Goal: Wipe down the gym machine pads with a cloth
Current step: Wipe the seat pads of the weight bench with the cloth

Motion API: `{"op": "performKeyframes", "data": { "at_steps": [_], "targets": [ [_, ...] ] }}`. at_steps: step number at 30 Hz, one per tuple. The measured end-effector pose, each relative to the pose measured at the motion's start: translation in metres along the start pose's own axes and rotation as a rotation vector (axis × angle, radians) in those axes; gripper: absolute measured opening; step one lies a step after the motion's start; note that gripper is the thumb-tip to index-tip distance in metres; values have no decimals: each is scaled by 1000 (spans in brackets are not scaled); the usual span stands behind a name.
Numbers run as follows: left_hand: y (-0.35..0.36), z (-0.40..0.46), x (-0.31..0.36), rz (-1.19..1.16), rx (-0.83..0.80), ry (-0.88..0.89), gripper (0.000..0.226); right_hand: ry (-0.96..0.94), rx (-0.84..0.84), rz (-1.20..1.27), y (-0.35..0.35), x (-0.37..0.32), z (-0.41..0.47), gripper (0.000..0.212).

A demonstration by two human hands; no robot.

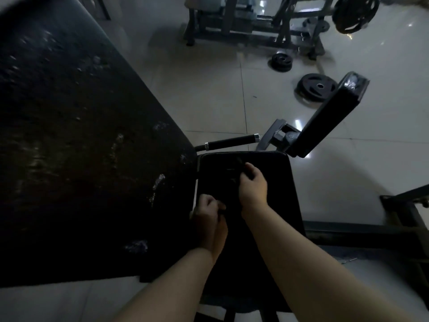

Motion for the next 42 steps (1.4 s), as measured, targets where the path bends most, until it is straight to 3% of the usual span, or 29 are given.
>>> {"op": "performKeyframes", "data": {
  "at_steps": [3, 6, 10, 13, 15, 17, 23, 28, 33, 36, 39, 42],
  "targets": [
    [-32, 0, 33, -166, 83, -11, 31, 53, 9, 337, -3, -22, -31, 28],
    [-66, -10, 74, -201, 113, 42, 29, 35, -45, 473, 0, -50, -74, 28],
    [-116, -38, 111, -442, 123, -64, 27, -87, -99, 374, 10, -96, -136, 31],
    [-123, -63, 115, -997, -54, -356, 19, -204, -178, 174, 33, -126, -188, 33],
    [-133, -87, 124, -1345, -168, -505, 32, -250, -264, 41, 59, -137, -221, 35],
    [-155, -107, 136, -1500, -237, -534, 49, -269, -321, -41, 83, -143, -245, 37],
    [-229, -128, 163, -1386, -264, -421, 63, -321, -402, -68, 117, -179, -283, 24],
    [-263, -121, 188, -1310, -227, -345, 41, -382, -455, -9, 129, -214, -291, 21],
    [-268, -111, 201, -1307, -170, -382, 41, -226, -624, 337, 129, -223, -292, 37],
    [-281, -106, 198, -1294, -40, -403, 44, -201, -725, 540, 118, -227, -289, 45],
    [-319, -103, 189, -1242, 202, -372, 25, -183, -654, 625, 97, -218, -266, 45],
    [-370, -108, 189, -814, 440, -334, 21, -116, -553, 569, 78, -196, -238, 39]
  ]
}}
Point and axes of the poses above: each hand's wrist, its own z-axis towards the middle knuckle, its own y-axis out of the palm, x = y × z, the point moved 8 cm from there along z, towards the middle knuckle, and after that the axes turned 14 degrees about -x, right-handed, at the moved point
